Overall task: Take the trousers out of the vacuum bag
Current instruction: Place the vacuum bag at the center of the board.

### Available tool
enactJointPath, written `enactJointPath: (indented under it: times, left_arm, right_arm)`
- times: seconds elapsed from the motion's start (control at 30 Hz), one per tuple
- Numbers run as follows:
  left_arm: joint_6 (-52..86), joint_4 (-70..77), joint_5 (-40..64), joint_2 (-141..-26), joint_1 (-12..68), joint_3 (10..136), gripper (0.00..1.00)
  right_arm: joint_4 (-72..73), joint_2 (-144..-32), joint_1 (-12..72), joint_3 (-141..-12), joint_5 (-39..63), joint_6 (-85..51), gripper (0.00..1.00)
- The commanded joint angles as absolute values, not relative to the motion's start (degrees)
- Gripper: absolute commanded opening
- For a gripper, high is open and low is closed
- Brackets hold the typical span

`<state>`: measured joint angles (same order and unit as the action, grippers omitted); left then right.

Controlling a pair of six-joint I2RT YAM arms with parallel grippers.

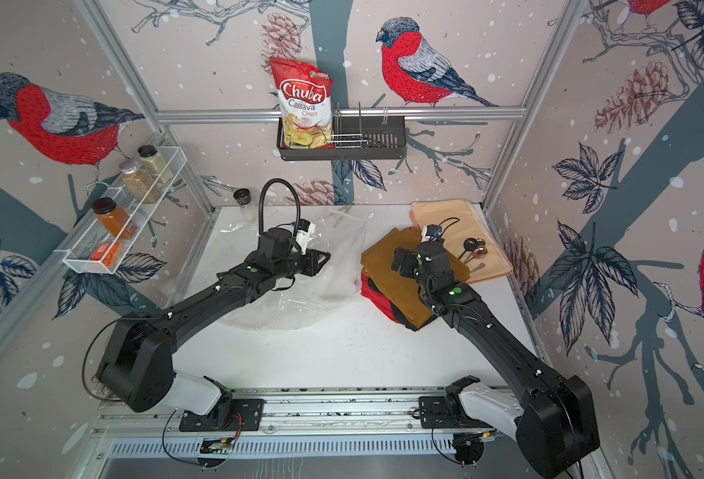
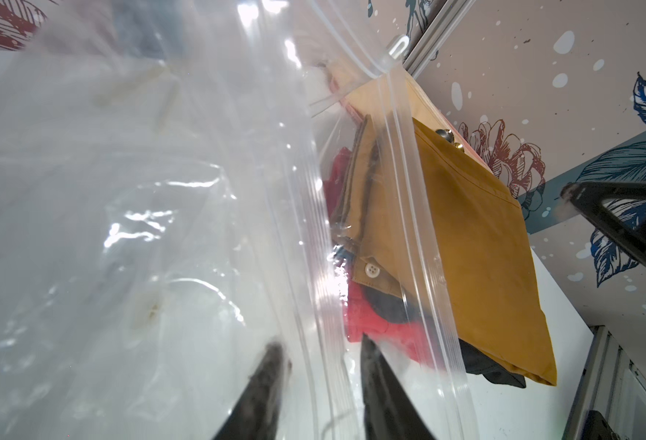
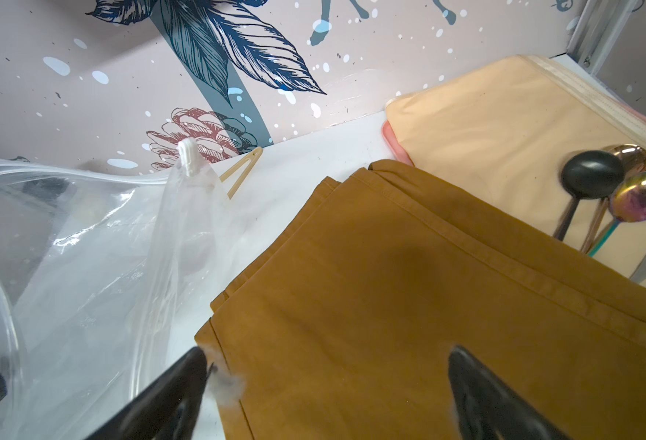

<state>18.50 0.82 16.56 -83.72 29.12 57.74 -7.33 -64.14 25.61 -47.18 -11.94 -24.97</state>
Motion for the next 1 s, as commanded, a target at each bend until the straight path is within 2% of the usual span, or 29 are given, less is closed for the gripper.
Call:
enactJointPath:
  times: [0.0,0.27,0.33,0.43,0.97]
  left_arm:
    - [17.0,2.6,17.5,-82.2,29.3,57.9,0.47]
    - [15.9,-0.1,16.3,-78.3,29.2,59.1,0.55]
    - [15.6,-0.7,15.9,-77.4,29.3,59.4,0.66]
    - [14.5,-2.1,15.2,-76.2,29.2,59.9,0.88]
    - [11.9,-4.6,7.9,-74.1,28.6,59.7,0.96]
  right_arm:
    - [-5.4,-64.3,24.8,-47.6,-10.8,-23.3,0.98]
    - [-5.3,-64.3,21.9,-48.9,-8.7,-22.1,0.99]
    - [-5.3,-64.3,21.5,-49.3,-8.4,-21.7,0.99]
    - [-5.1,-64.4,20.6,-49.9,-8.0,-21.3,0.99]
    - [-5.6,-64.1,19.1,-50.9,-7.0,-20.0,1.0]
